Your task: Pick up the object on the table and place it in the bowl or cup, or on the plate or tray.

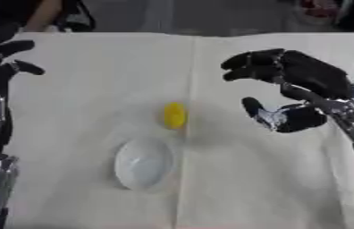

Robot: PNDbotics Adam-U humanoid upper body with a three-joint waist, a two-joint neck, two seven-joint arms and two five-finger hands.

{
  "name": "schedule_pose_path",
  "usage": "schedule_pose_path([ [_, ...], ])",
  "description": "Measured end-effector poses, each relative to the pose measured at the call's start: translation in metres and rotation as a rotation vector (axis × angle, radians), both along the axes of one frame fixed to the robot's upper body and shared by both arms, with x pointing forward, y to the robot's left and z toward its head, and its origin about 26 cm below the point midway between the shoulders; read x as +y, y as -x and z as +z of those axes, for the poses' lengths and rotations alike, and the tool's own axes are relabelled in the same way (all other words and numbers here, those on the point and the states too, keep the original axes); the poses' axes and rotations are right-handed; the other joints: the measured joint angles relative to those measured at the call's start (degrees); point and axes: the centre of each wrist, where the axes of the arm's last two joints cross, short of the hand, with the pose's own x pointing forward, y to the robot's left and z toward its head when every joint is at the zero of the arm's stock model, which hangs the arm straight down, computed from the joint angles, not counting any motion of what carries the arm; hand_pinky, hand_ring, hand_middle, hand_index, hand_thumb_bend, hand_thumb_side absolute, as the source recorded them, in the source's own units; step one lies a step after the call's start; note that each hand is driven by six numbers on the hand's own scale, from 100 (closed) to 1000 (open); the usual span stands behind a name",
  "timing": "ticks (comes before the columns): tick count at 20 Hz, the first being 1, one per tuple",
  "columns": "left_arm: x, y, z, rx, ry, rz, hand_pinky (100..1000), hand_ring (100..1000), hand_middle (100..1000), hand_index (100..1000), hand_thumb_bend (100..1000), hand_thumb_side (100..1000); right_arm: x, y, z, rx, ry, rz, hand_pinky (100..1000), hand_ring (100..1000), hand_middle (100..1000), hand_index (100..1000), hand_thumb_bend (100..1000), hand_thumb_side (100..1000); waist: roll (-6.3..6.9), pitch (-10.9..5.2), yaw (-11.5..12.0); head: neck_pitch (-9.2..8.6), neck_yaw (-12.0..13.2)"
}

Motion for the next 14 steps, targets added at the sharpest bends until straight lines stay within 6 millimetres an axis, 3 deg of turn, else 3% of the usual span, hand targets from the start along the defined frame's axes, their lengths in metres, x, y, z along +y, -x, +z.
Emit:
schedule_pose_path([
  [4,-0.001,0.0,-0.001,0.007,-0.009,-0.01,479,739,787,818,271,874,0.006,-0.006,-0.006,0.012,0.064,-0.019,690,804,890,939,100,843,-0.28,0.09,0.2,0.02,0.0],
  [8,-0.001,0.0,-0.001,0.013,-0.014,-0.016,477,738,787,817,271,874,0.014,-0.01,-0.001,-0.019,0.145,-0.043,490,656,772,911,100,818,-0.48,0.21,0.3,0.04,0.0],
  [14,-0.003,-0.001,-0.002,0.022,-0.019,-0.029,473,732,786,821,270,875,0.024,-0.019,-0.005,-0.065,0.226,-0.082,461,646,771,930,100,785,-0.84,0.21,0.7,0.04,0.0],
])
